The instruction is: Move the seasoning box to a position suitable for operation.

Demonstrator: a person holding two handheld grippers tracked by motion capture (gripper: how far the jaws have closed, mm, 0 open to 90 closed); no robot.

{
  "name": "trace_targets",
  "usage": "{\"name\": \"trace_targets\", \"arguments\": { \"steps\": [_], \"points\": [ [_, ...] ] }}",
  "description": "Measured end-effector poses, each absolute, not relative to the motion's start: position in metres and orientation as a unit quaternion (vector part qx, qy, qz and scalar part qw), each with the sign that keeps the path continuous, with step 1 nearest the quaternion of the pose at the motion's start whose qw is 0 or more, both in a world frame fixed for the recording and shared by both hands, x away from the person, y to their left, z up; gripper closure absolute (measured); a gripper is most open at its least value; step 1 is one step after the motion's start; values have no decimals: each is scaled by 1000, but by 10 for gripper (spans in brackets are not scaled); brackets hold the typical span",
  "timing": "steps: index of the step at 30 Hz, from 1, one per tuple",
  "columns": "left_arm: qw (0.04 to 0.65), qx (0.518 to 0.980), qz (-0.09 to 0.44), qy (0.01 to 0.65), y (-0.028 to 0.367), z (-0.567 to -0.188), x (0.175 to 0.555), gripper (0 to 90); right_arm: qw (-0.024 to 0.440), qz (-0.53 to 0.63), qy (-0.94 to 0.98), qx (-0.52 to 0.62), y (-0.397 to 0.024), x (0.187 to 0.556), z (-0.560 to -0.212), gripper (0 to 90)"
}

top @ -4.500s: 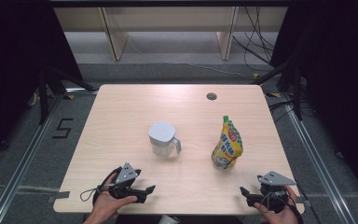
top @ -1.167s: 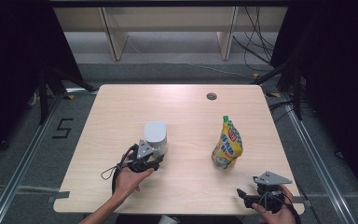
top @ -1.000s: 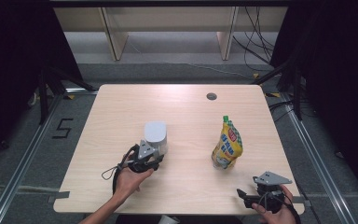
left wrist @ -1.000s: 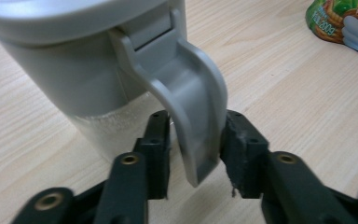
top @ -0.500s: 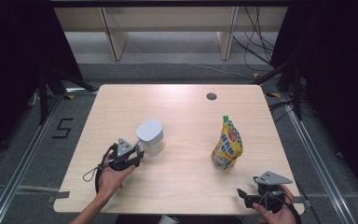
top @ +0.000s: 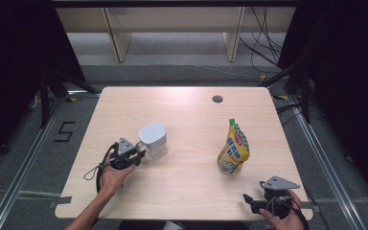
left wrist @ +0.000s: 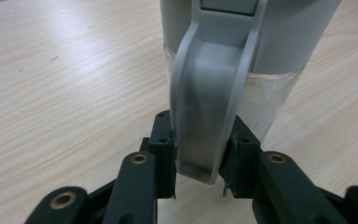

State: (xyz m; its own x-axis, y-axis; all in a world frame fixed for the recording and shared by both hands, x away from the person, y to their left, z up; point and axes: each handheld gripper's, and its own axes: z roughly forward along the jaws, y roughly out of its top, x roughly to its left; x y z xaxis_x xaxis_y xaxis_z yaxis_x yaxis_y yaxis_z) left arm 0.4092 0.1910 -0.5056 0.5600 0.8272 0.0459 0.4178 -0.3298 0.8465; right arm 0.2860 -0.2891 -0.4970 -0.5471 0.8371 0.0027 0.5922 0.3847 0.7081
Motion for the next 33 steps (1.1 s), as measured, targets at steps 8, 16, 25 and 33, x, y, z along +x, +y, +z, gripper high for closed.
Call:
{"name": "trace_targets", "arguments": {
  "steps": [8, 16, 25, 33],
  "points": [
    [430, 803, 206, 356, 179, -505, 399, 687, 175, 336, 811, 446, -288, 286, -498, 221],
    [450, 823, 175, 300, 160, -505, 379, 687, 174, 338, 811, 444, -288, 286, -498, 222],
    [462, 836, 151, 255, 154, -505, 370, 686, 175, 338, 812, 442, -287, 286, -498, 227],
    [465, 851, 127, 211, 146, -505, 360, 686, 173, 332, 816, 440, -286, 285, -498, 228]
  ]
}}
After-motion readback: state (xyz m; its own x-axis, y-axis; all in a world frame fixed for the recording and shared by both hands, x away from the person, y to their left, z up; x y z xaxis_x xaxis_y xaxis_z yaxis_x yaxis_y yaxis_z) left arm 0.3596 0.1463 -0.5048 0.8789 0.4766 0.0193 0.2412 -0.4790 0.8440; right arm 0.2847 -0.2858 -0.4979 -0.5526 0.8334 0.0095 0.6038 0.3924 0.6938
